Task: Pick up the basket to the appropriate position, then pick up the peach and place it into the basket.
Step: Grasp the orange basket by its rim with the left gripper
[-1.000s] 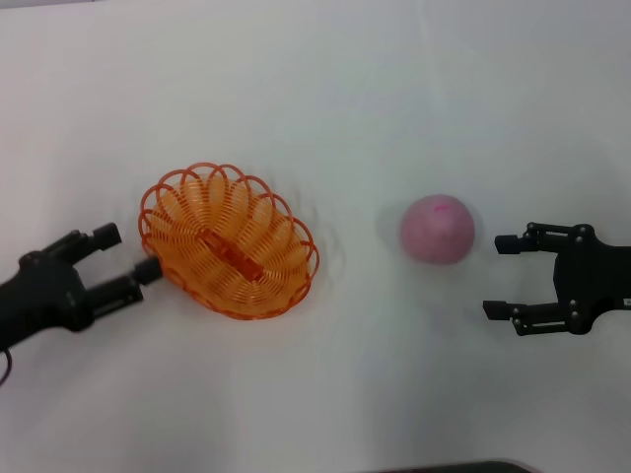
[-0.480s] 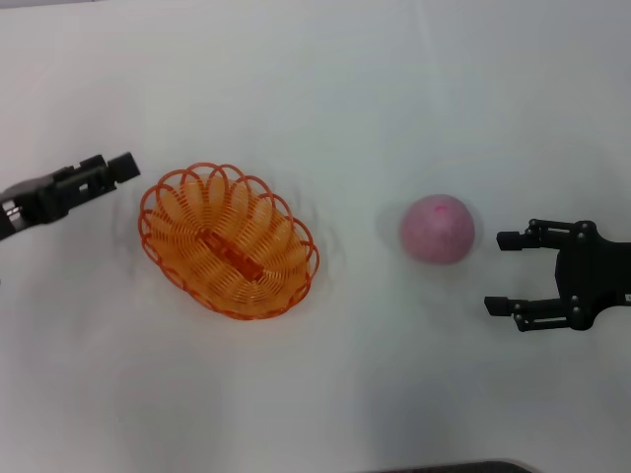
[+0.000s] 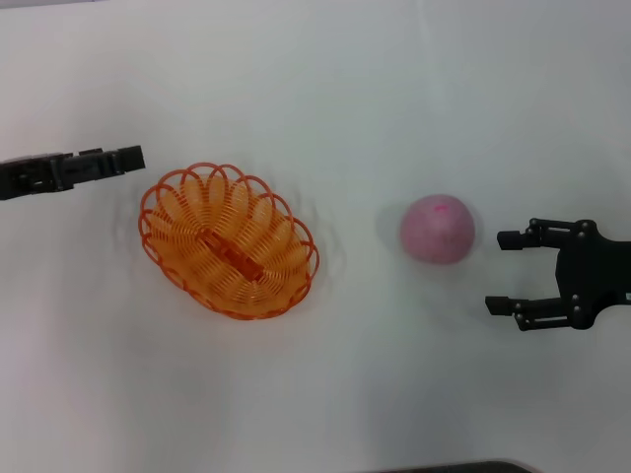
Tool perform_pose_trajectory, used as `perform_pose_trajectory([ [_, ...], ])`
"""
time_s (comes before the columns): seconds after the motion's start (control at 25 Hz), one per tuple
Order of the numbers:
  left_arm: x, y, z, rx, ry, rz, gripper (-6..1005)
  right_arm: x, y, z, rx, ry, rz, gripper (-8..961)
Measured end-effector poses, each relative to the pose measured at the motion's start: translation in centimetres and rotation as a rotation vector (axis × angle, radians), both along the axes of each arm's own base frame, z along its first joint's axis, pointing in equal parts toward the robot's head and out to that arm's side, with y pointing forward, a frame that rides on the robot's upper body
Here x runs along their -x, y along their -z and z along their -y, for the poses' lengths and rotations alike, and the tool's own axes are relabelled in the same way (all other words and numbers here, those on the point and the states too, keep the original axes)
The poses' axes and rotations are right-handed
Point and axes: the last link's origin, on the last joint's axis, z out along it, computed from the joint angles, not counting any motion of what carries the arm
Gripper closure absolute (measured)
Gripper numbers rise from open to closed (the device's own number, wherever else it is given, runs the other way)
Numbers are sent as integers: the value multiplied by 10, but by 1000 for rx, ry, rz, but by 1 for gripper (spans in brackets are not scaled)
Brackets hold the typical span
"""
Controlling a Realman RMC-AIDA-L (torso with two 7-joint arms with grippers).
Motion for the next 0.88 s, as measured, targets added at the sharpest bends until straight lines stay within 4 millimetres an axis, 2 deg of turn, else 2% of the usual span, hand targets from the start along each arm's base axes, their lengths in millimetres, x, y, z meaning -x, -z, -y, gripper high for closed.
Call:
perform_pose_trajectory([
  [0.32, -28, 13, -24, 97, 37, -321, 127, -1, 0, -1, 1, 4, 9, 84],
  [0.64, -56, 30, -38, 143, 114, -462, 127, -2, -1, -2, 0, 9, 12, 84],
  [0.88, -64, 44, -44, 172, 136, -589, 126, -2, -2, -2, -1, 8, 13, 85],
])
